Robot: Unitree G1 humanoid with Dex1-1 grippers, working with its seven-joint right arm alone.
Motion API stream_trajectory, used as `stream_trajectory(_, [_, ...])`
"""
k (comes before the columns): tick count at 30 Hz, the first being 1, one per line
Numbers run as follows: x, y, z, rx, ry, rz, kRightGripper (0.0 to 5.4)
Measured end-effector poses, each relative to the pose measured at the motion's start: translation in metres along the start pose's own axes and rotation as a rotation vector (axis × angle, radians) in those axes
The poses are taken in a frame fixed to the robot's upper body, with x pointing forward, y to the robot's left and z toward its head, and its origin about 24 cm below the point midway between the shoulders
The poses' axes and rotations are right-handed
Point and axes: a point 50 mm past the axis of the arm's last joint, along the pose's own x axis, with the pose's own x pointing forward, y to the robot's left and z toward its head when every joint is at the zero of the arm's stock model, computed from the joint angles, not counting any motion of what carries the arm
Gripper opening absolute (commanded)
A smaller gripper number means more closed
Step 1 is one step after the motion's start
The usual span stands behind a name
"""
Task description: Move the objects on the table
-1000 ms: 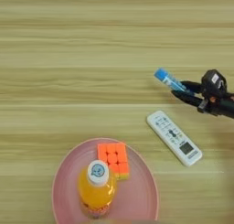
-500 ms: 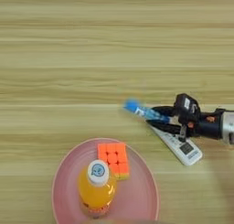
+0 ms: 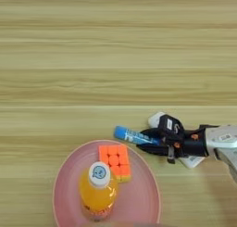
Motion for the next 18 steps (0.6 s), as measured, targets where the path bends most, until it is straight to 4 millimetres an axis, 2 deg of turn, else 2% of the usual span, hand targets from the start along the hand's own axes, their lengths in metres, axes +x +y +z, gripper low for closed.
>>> stream_trajectory(9, [-0.002, -0.001, 0.001, 0.015, -0.02, -0.002, 2.57])
stream_trajectory(13, [-0.012, -0.005, 0.015, 0.014, -0.1, -0.022, 3.04])
stream_trajectory(18, [-0.036, -0.02, 0.03, 0.038, -0.219, -0.092, 3.59])
